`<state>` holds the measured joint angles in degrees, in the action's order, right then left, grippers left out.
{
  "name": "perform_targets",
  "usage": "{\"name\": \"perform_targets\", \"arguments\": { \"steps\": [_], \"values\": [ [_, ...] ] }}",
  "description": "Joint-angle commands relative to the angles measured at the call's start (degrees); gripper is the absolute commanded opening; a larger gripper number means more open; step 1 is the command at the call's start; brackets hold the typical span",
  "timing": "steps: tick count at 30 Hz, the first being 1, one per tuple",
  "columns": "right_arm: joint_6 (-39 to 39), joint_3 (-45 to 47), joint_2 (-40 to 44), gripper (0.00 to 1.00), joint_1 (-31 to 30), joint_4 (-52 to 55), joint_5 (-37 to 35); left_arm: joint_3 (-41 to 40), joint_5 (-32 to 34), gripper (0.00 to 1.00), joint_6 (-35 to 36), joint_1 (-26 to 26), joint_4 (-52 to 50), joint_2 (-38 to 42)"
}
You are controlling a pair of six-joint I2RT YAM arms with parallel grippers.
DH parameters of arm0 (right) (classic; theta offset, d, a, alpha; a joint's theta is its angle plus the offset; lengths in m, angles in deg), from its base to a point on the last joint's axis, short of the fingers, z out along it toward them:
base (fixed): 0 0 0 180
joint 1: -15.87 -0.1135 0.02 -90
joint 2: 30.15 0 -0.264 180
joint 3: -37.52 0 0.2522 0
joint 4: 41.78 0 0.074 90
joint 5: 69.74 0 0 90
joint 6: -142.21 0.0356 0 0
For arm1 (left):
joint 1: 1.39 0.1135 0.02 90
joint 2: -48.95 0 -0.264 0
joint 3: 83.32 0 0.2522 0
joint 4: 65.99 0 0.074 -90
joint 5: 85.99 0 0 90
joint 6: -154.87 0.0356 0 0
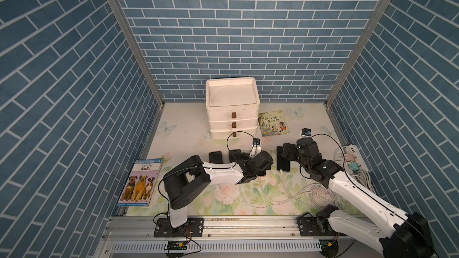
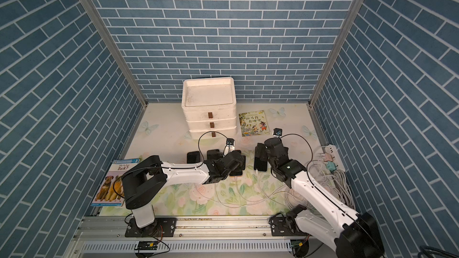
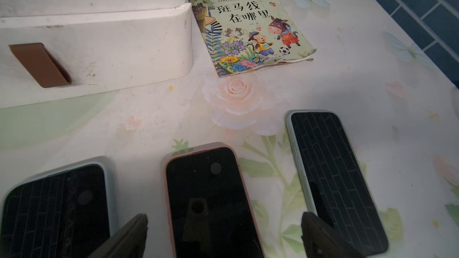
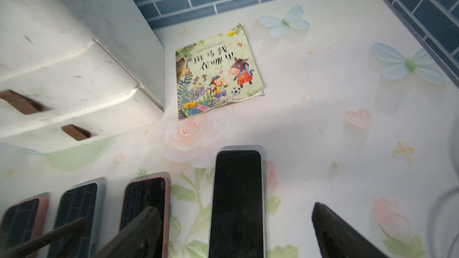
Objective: Unplug the charging cable from the phone
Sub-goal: Place the phone at the center of the board, then pick up the phone at the center of the board.
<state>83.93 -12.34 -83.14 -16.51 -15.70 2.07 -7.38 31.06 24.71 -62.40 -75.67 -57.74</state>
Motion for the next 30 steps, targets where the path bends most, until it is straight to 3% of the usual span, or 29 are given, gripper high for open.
{"name": "perform_targets", "arguments": {
  "steps": [1, 5, 15, 30],
  "values": [
    [0.81, 2.12, 4.67, 0.99, 0.43, -5.12, 6.4, 4.94, 0.29, 1.0, -1.74, 0.41, -10.2, -3.73],
    [1.0, 2.13, 4.71, 0.96, -0.05, -4.81, 12.24, 8.56, 0.03, 1.0, -2.87, 0.75, -14.63, -7.27],
    [3.43, 1.93, 8.15, 0.89, -2.21, -1.85, 15.15, 11.9, -1.95, 1.0, -5.1, 1.25, -18.95, -10.25],
    [4.38, 3.11, 7.3, 0.82, -4.57, -0.65, 13.7, 11.15, -7.45, 0.94, -11.42, 1.25, -21.03, -11.42]
  ]
}}
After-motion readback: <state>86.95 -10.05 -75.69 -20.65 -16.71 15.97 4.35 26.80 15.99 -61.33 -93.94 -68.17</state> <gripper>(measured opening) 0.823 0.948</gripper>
